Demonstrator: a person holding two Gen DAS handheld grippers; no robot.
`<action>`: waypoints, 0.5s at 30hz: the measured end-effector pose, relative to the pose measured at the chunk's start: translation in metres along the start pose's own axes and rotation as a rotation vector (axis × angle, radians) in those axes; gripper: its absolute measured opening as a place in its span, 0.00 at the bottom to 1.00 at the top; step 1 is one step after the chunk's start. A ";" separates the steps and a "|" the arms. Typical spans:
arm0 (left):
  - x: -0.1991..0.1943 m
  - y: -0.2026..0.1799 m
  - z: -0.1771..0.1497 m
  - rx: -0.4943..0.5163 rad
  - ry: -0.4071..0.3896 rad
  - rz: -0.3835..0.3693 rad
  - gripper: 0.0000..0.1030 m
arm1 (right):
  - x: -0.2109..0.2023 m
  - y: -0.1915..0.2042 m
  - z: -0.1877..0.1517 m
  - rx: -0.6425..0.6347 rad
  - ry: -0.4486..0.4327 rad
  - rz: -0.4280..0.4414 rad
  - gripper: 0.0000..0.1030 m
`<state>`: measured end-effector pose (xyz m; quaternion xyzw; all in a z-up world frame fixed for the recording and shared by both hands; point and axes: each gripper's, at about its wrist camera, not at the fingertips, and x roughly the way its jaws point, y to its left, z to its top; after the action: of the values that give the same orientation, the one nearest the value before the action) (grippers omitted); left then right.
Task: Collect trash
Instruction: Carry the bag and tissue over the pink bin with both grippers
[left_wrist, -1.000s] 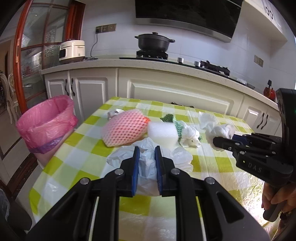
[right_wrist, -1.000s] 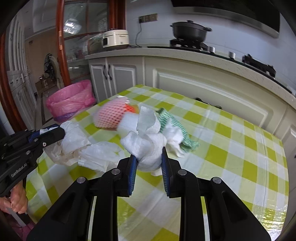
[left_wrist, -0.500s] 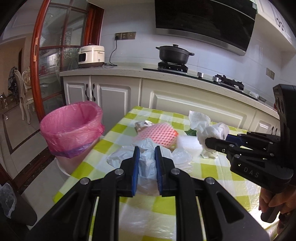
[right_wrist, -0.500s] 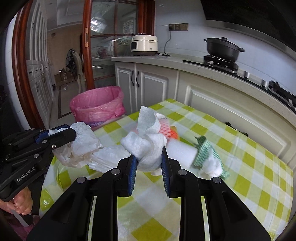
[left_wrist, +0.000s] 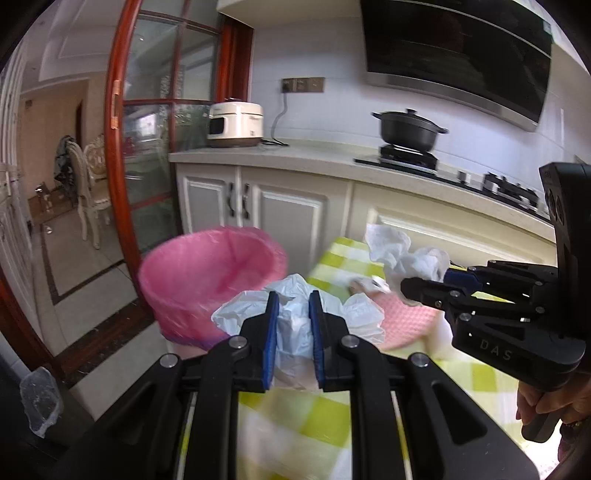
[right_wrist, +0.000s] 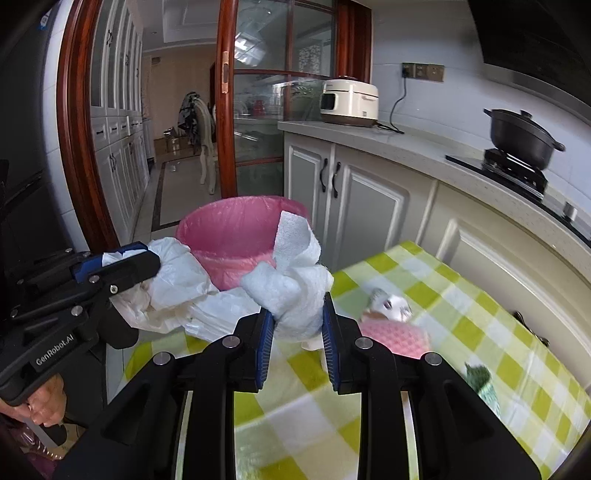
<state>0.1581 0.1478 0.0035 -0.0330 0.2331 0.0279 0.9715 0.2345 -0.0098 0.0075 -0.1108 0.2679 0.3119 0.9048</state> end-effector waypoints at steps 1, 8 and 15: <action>0.003 0.006 0.005 -0.004 -0.004 0.012 0.16 | 0.006 0.000 0.006 -0.001 0.000 0.009 0.24; 0.031 0.047 0.038 -0.047 -0.019 0.088 0.16 | 0.055 0.007 0.043 -0.016 0.021 0.084 0.24; 0.074 0.086 0.064 -0.090 -0.013 0.168 0.16 | 0.107 0.012 0.070 -0.017 0.060 0.136 0.24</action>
<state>0.2464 0.2418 0.0223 -0.0566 0.2271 0.1197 0.9648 0.3268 0.0798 0.0064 -0.1094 0.2991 0.3717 0.8720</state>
